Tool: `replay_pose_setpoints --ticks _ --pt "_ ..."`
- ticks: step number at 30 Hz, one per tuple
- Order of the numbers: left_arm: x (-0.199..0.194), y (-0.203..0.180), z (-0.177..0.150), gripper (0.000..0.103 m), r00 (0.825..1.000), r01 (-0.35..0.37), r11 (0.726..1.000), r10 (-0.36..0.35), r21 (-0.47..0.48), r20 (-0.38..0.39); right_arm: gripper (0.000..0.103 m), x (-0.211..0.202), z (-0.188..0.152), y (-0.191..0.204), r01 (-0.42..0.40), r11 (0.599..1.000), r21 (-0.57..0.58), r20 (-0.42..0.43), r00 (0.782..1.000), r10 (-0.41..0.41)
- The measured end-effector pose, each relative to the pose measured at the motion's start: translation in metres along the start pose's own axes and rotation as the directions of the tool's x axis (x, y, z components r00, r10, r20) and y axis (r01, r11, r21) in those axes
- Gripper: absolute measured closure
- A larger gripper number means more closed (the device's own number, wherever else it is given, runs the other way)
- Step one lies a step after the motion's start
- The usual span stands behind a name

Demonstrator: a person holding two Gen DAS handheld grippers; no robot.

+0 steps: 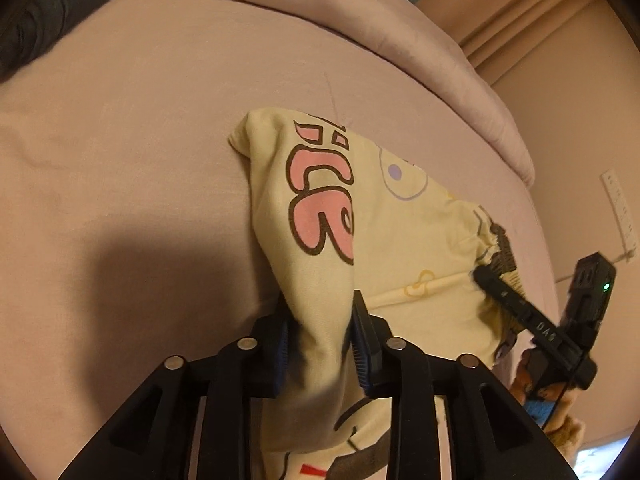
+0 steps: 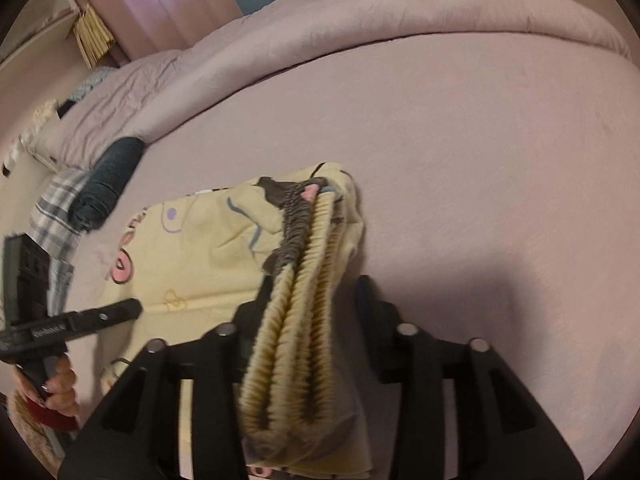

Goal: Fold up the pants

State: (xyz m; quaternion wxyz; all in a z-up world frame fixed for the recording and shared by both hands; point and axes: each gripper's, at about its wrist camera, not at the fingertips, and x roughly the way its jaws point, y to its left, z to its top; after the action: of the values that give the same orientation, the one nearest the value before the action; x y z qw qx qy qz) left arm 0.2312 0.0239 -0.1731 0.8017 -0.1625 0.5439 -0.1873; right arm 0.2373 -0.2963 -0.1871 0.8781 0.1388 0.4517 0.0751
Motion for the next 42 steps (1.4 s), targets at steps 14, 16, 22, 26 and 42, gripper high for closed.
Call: replay_pose_setpoints --ticks 14,16,22,26,42 --pt "-0.089 -0.041 -0.039 0.045 0.910 -0.384 0.923 0.374 0.026 0.178 0.027 -0.080 0.002 0.015 0.142 0.990 -0.018 0.120 0.983 -0.138" --pt "-0.113 -0.053 -0.051 0.035 0.909 -0.357 0.934 0.346 0.008 0.232 0.022 -0.103 0.000 0.025 0.134 0.990 -0.042 0.170 0.977 -0.125" --pt "-0.151 -0.089 -0.080 0.021 0.888 -0.323 0.946 0.303 -0.001 0.345 0.012 -0.172 -0.024 0.058 0.117 0.989 -0.089 0.288 0.954 -0.087" --pt "-0.157 -0.105 -0.102 0.021 0.862 -0.359 0.933 0.334 -0.003 0.382 0.011 -0.192 -0.049 0.068 0.089 0.992 -0.091 0.293 0.954 -0.059" --pt "-0.132 -0.124 -0.152 0.021 0.856 -0.387 0.921 0.372 -0.031 0.359 0.011 -0.211 -0.113 0.078 0.208 0.972 -0.105 0.328 0.930 -0.163"
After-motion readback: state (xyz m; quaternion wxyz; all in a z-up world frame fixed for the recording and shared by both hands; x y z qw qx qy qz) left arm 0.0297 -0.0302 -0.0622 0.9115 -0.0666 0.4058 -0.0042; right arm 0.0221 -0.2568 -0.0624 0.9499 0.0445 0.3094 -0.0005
